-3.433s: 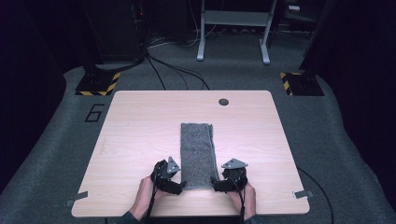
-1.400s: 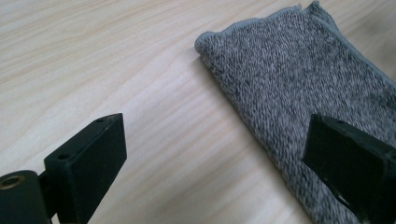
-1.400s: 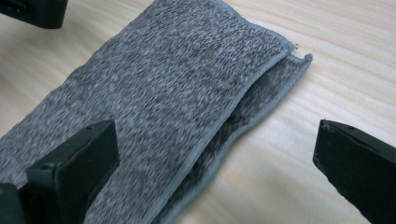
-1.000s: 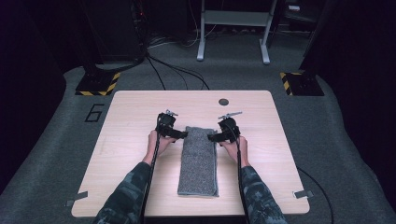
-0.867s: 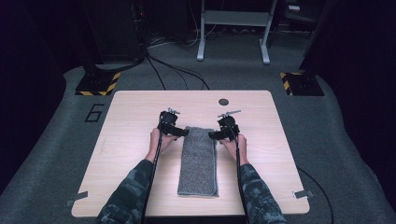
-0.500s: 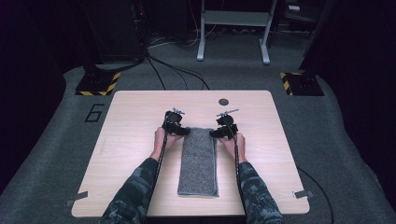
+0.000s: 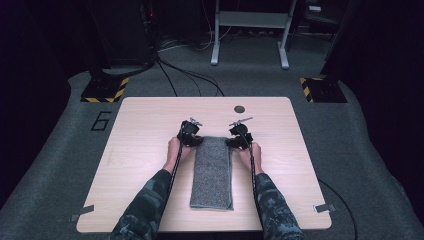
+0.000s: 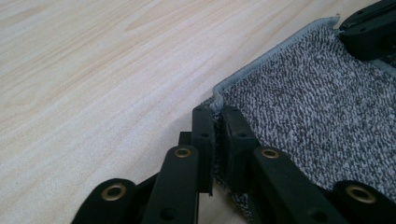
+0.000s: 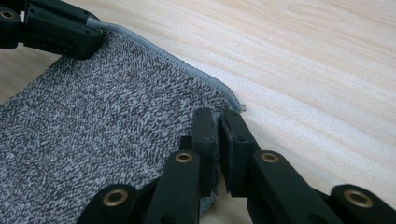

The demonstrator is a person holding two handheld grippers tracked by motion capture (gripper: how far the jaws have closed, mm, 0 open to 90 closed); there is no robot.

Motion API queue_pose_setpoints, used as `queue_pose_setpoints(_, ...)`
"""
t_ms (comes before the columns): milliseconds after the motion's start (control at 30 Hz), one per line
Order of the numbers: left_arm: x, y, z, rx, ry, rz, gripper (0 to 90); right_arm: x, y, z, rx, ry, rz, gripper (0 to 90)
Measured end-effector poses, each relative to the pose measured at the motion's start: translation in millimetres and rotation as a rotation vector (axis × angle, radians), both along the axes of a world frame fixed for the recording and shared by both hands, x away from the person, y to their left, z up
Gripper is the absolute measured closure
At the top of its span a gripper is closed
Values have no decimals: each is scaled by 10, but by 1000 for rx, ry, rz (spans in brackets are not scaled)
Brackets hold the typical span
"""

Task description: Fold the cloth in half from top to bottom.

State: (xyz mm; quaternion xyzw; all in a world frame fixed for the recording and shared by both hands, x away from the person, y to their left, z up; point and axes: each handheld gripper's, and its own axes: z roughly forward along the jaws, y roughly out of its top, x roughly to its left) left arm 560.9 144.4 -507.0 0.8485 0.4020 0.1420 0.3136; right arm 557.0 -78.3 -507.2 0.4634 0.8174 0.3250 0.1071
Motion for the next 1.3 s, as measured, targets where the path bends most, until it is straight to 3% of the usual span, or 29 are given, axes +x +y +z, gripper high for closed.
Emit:
queue_pose_setpoints(300, -47, 28, 91, -22, -57, 14, 868, -53, -7, 32, -13, -74, 3, 869)
queue_pose_setpoints(600, -102, 59, 311, -40, -144, 19, 868, -122, -2, 275, 2, -169, 4, 870)
queue_pose_setpoints(700, -106, 82, 379, -48, -157, 20, 868, -141, -1, 358, 5, -211, 13, 870)
queue_pose_setpoints(867, -124, 79, 478, -50, -195, 21, 868, -177, 24, 450, -30, -263, 36, 870)
queue_pose_setpoints(1000, -126, 94, 573, -58, -212, 25, 868, -163, 20, 541, -3, -258, 24, 870)
queue_pose_setpoints(1300, -155, 139, 857, -77, -250, 14, 869, -187, -19, 804, 27, -308, 39, 869)
